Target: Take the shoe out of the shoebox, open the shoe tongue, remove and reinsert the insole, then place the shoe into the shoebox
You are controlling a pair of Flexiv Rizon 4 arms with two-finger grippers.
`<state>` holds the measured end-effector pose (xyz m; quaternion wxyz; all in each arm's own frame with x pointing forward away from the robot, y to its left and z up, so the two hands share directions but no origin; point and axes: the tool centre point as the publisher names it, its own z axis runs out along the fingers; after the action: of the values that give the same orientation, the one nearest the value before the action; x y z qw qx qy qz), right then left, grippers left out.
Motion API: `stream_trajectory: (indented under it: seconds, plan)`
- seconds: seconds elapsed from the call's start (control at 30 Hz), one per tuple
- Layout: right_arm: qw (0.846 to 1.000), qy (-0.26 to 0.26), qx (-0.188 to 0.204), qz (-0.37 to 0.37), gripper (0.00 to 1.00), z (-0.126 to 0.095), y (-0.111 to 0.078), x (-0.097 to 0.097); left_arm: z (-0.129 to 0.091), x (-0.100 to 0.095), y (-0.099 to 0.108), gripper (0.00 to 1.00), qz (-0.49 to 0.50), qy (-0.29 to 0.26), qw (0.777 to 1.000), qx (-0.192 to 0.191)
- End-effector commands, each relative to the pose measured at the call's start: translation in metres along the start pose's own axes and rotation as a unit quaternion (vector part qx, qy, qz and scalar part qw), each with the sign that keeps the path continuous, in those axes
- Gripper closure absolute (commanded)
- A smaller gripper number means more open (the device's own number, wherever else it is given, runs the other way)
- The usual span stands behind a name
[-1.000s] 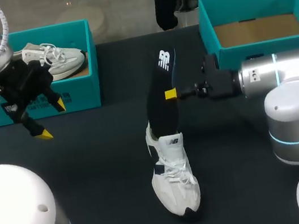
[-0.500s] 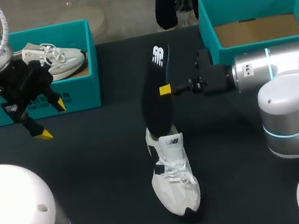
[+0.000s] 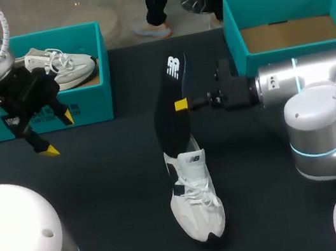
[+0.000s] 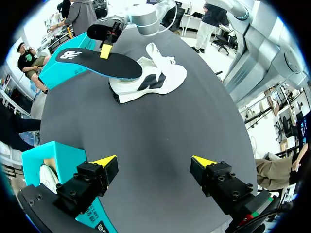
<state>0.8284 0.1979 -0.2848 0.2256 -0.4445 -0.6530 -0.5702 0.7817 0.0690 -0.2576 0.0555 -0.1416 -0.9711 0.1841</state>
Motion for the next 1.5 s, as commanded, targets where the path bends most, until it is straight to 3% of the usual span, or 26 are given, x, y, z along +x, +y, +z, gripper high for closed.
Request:
stream_trajectory:
  seconds: [0.03, 0.63, 1.5]
  plan:
    - [1.000, -0.002, -0.002, 0.001, 1.00, -0.001, -0.003, 0.000, 0.000, 0.000, 0.000, 0.00, 0.000, 0.001, 1.000, -0.001]
    - [1.000, -0.006, -0.004, -0.010, 1.00, -0.011, 0.007, 0.002, 0.000, 0.000, 0.000, 0.00, 0.000, 0.001, 1.000, -0.001]
    - [1.000, -0.014, 0.006, -0.005, 1.00, -0.021, -0.013, -0.001, 0.000, 0.000, 0.000, 0.00, 0.000, 0.001, 1.000, -0.001]
